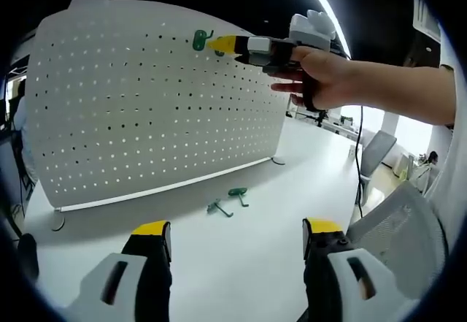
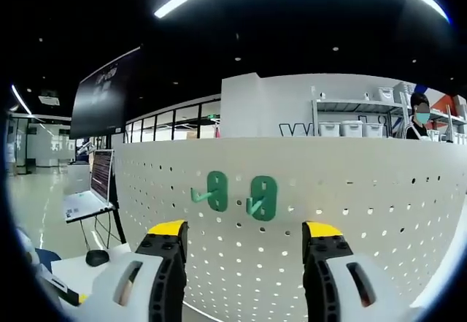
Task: Insert the hook assembly into the mounting plate slot until the hook locks in place.
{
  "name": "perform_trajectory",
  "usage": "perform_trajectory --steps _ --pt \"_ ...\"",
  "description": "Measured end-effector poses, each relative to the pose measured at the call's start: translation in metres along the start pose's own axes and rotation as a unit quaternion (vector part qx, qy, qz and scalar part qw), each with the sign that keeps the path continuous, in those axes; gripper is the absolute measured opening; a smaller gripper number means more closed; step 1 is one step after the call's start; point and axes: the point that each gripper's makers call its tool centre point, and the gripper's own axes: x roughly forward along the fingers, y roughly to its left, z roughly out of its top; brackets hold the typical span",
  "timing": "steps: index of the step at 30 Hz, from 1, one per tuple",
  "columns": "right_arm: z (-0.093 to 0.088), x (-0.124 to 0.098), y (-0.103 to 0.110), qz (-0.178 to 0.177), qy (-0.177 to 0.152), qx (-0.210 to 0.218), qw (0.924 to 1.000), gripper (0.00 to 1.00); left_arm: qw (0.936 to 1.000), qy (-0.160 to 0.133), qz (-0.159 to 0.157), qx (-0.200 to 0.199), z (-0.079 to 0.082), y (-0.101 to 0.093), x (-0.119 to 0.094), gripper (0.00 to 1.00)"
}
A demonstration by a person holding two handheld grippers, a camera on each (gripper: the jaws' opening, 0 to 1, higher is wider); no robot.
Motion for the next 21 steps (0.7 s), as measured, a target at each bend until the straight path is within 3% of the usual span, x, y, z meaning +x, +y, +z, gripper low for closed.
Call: perform_trajectory --steps 9,21 --pt "-0.014 -0.017 0.008 0.049 0.007 0.009 0.9987 0.60 1.0000 0.002 -0.002 0.002 -0.001 -0.001 0.000 0.76" --pt "-0.041 -0.043 0.016 0.088 0.023 0.013 0.9958 0.64 1.0000 0.003 -0.004 0.006 -0.001 -0.002 0.001 0.76"
